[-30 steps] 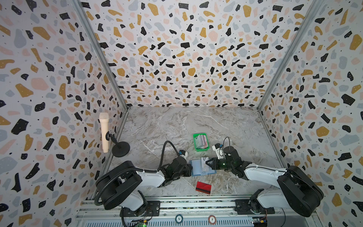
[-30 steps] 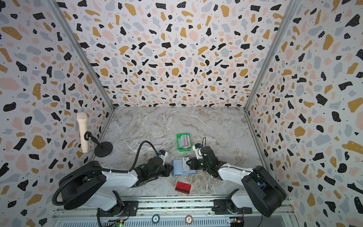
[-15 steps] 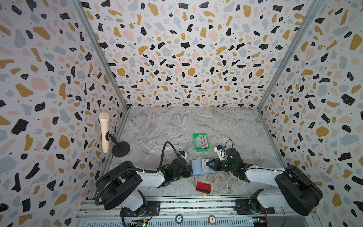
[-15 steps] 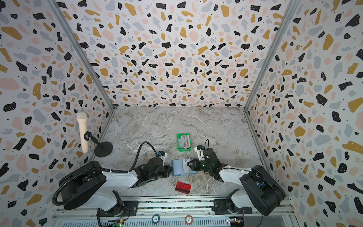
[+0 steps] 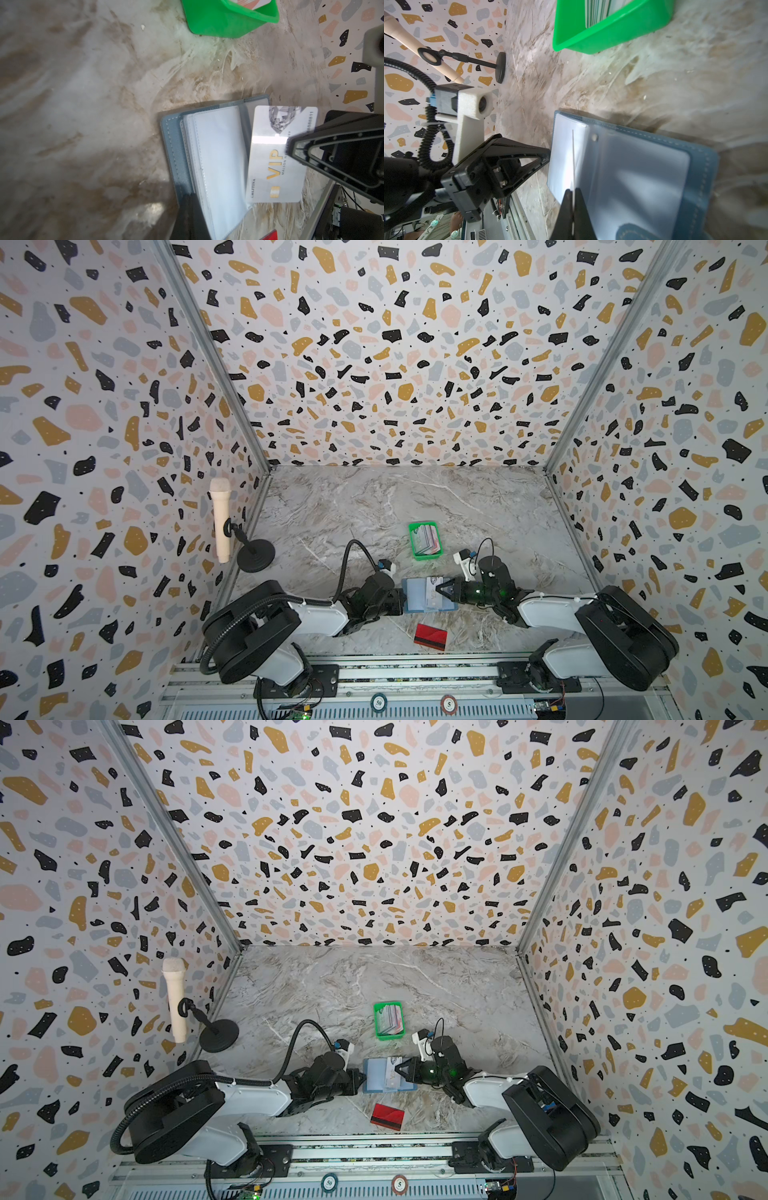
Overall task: Insert credit cards into a card holder
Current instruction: Insert the credit card into the card slot.
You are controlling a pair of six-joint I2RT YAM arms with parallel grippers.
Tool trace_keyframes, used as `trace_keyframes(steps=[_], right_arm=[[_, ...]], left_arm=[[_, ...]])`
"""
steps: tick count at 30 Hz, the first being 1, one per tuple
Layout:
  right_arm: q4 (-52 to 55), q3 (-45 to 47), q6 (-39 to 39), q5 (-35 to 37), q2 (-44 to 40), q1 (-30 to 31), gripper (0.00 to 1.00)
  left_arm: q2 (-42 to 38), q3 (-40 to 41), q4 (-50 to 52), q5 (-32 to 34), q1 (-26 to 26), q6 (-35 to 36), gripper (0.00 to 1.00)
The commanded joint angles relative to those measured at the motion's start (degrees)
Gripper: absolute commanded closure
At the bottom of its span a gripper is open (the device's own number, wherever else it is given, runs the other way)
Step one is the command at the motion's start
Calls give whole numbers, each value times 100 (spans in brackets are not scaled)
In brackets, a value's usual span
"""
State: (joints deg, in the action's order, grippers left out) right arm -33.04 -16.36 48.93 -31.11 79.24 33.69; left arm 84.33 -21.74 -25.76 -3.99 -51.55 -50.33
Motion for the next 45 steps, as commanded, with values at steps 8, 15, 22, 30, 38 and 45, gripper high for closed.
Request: trace_keyframes(steps=[8, 15, 22, 30, 38, 45], right_arm=[[-18, -42, 130, -50, 165, -23, 100], [-490, 95, 336, -243, 162, -87, 100], [-610, 56, 471, -398, 407, -115, 100], [-244, 30, 267, -352, 425, -262, 100], [-144, -257, -66, -869, 866, -319, 100], [-174, -370, -265, -1176, 1062, -337, 100]], left_arm=[[15, 146, 132, -76, -29, 5, 100], [15, 154, 142, -67, -23, 5, 100], [17, 195, 106, -93, -25, -1, 100], [-2, 181, 145, -95, -26, 4, 100], [65, 135, 212, -93, 2, 46, 100], [110, 73, 304, -102, 16, 145, 100]])
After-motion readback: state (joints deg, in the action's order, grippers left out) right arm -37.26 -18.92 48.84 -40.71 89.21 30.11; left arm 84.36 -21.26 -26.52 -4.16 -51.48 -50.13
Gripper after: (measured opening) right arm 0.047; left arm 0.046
